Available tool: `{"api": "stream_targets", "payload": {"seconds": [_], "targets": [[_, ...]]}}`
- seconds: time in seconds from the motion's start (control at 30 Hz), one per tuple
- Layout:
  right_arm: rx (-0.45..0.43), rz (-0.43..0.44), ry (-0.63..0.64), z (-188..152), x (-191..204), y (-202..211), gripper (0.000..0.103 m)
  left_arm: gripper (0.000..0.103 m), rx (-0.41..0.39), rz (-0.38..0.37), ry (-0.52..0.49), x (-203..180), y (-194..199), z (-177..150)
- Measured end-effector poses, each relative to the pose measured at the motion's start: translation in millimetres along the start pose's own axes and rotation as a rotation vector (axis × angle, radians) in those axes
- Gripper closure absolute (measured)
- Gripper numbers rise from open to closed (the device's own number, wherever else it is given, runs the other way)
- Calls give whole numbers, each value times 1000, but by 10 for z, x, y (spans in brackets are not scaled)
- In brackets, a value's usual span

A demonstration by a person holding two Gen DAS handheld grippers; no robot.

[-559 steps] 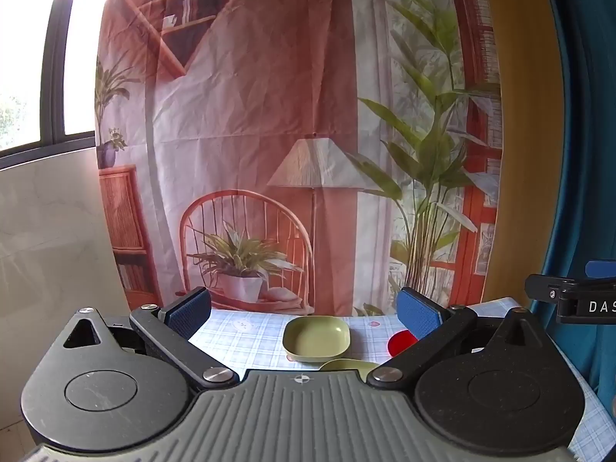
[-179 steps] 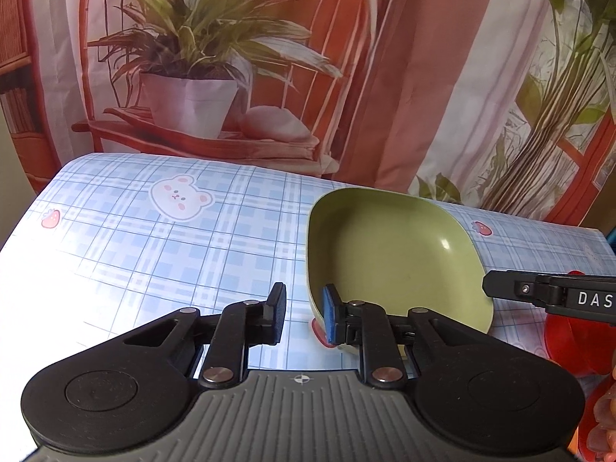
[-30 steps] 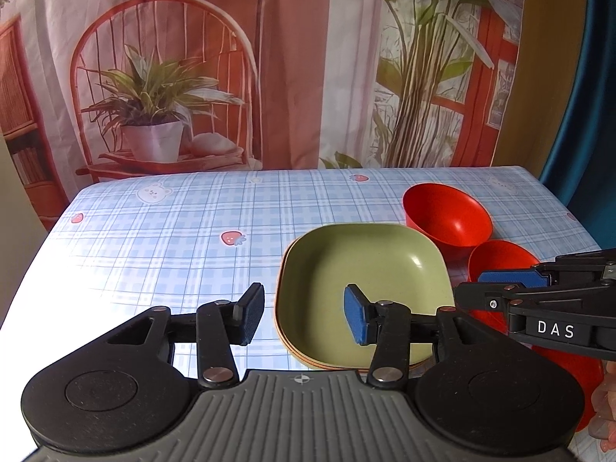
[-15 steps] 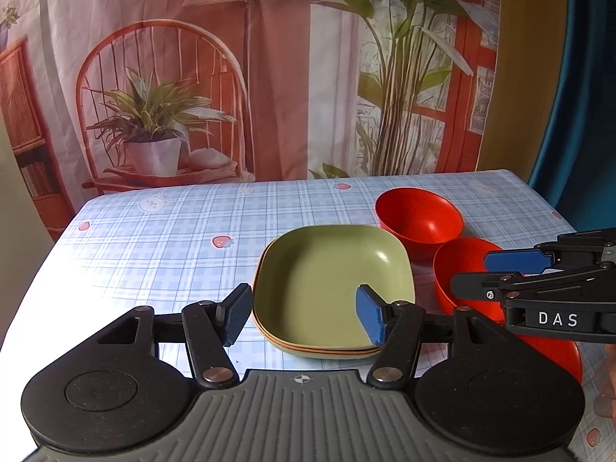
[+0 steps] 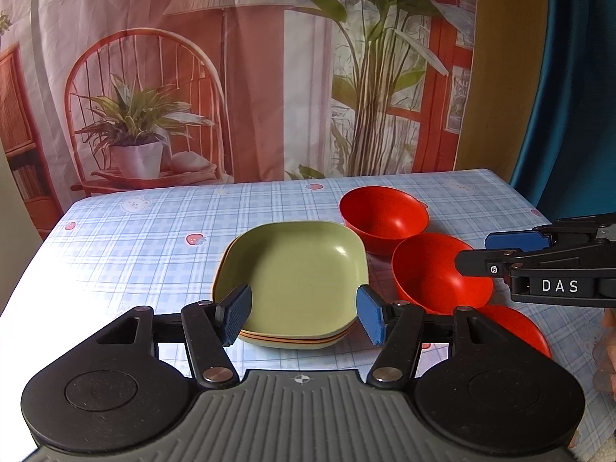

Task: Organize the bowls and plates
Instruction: 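Withdraw the left tool from the plate stack toward the red bowls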

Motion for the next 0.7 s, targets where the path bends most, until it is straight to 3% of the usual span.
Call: {"api": "stream_targets", "payload": {"seconds": [0.43,0.7], "targets": [[-52,-58,33,-186,-446,235,63,40,12,-53,84,-179,15,-229],[-64,-63,-24,-479,-560,303,63,40,29,-61,39,-298,25,-393]]}}
Point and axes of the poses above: each gripper's, at about its wrist camera, not at the fingertips, and y roughly against the way its jaws point, x to its left, z to its top, the point moved 10 cm from there along -y, roughly the way its jaws point, and after that the axes turned 8 degrees about y, right-handed, at the moved point
